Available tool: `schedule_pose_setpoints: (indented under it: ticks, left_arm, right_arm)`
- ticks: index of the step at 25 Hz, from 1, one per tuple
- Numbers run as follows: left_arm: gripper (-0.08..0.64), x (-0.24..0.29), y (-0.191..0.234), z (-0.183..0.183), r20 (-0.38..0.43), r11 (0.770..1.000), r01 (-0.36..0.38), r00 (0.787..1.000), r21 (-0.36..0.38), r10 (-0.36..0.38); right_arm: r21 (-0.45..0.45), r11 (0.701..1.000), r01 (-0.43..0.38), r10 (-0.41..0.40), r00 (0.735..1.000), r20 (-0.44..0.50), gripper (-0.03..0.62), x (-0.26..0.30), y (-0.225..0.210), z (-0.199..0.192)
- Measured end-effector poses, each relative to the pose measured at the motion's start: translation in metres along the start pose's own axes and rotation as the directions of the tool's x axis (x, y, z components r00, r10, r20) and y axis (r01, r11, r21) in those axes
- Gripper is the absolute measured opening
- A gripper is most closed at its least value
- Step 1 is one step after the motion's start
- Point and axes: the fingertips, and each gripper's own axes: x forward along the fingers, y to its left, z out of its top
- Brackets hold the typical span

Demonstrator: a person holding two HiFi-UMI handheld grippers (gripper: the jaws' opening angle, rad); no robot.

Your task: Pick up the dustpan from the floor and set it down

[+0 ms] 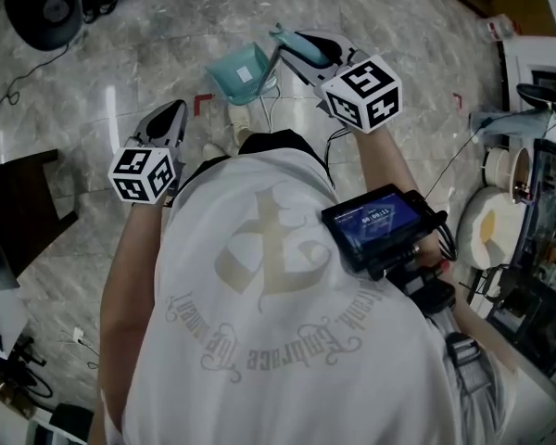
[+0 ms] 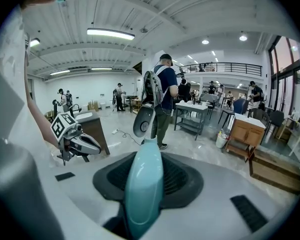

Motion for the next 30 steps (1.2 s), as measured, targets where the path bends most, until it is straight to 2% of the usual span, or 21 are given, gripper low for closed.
schedule_pose_setpoints:
  ticks: [5,11,24,30]
  left_arm:
    - [0.012,0.005,-0.009,-0.012,-0.019,1.0,0.021,1.0,0.009,-0.021]
    - [0.012,0.029,-0.033,-0.016,-0.047,0.998,0.058,0.997,0.036,-0.056]
    - [0.012,0.049,-0.033,-0.011,-0.086,0.991,0.109,0.991,0.074,-0.103]
    - [0.012,0.06,-0.042,-0.014,-0.1,0.987,0.14,0.986,0.084,-0.132]
  right_arm:
    - [0.018,1.0,0.024,-0.024,1.0,0.001,0.138,-0.009,0.0,-0.016]
    - [0.054,0.997,0.047,-0.047,0.999,-0.004,0.138,-0.026,-0.021,-0.045]
    - [0.075,0.993,0.092,-0.09,0.995,-0.03,0.138,-0.028,-0.031,-0.06]
    - [0.064,0.991,0.116,-0.112,0.992,-0.065,0.138,-0.027,-0.031,-0.081]
